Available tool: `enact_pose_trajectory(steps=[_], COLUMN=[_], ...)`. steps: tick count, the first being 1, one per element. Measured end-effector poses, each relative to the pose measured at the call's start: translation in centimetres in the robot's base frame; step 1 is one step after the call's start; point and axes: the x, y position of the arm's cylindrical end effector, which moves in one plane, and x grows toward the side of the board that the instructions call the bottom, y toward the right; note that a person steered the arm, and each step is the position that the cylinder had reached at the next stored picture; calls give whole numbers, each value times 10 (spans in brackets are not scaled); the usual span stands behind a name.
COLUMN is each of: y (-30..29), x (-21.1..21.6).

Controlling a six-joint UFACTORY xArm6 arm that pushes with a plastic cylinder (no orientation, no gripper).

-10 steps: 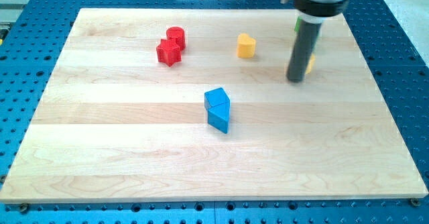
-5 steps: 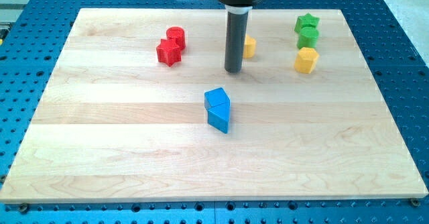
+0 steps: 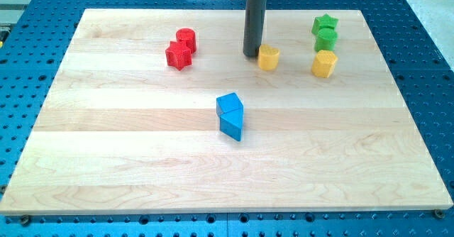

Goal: Keep the yellow heart to the bottom of the yellow hexagon

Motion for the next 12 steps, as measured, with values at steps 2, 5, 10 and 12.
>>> enact_pose_trajectory(steps=[2,5,10,12], y=[36,65,9,14], x=[12,-15,56,100])
